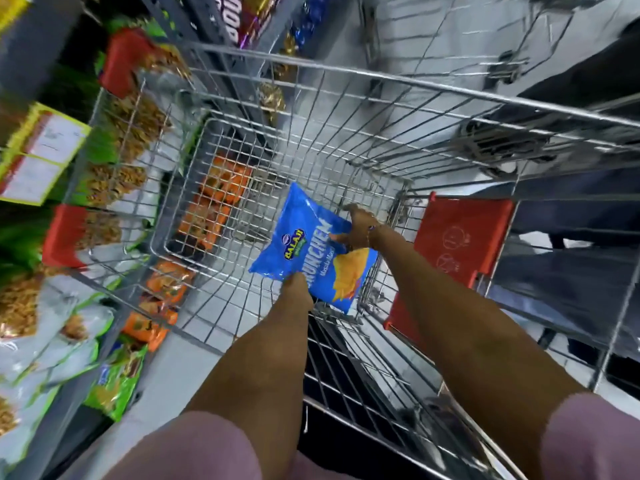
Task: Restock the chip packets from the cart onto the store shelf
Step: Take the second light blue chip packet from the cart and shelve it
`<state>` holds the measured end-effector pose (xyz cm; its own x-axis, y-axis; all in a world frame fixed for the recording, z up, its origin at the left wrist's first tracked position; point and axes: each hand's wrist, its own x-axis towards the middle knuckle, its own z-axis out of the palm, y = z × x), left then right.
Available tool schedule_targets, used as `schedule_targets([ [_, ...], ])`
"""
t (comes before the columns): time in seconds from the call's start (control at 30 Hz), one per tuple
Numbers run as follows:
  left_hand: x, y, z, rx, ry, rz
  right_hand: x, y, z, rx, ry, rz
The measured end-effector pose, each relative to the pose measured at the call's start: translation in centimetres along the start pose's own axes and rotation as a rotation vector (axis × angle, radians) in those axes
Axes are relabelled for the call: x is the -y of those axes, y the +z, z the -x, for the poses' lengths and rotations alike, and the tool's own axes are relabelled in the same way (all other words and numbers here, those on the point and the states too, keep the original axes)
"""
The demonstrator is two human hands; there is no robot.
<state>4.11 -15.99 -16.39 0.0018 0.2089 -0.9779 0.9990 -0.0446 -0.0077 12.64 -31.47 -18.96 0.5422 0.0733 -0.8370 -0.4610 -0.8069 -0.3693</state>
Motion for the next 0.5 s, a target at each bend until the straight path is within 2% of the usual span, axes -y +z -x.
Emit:
schedule_targets([
  [0.1,0.4,1.2,-3.7,-0.076,-0.032,0.259,-0.6,0.0,-1.1,0.089,0.004,-0.086],
  [0.23,0.2,1.1,-3.0,-0.124,0.073,0.557,-0.9,0.0,-2.3,0.135,0.021,-0.16],
  [0.37,1.1,1.0,-3.3,-0.197,0.148,0.544,-1.3,0.2,-3.2,0.149,0.024,-0.163],
  [0.5,1.1,0.9,-3.3,-0.278,0.203,0.488,-1.9,0.1,-3.4,0.06,-0.003,-0.177],
])
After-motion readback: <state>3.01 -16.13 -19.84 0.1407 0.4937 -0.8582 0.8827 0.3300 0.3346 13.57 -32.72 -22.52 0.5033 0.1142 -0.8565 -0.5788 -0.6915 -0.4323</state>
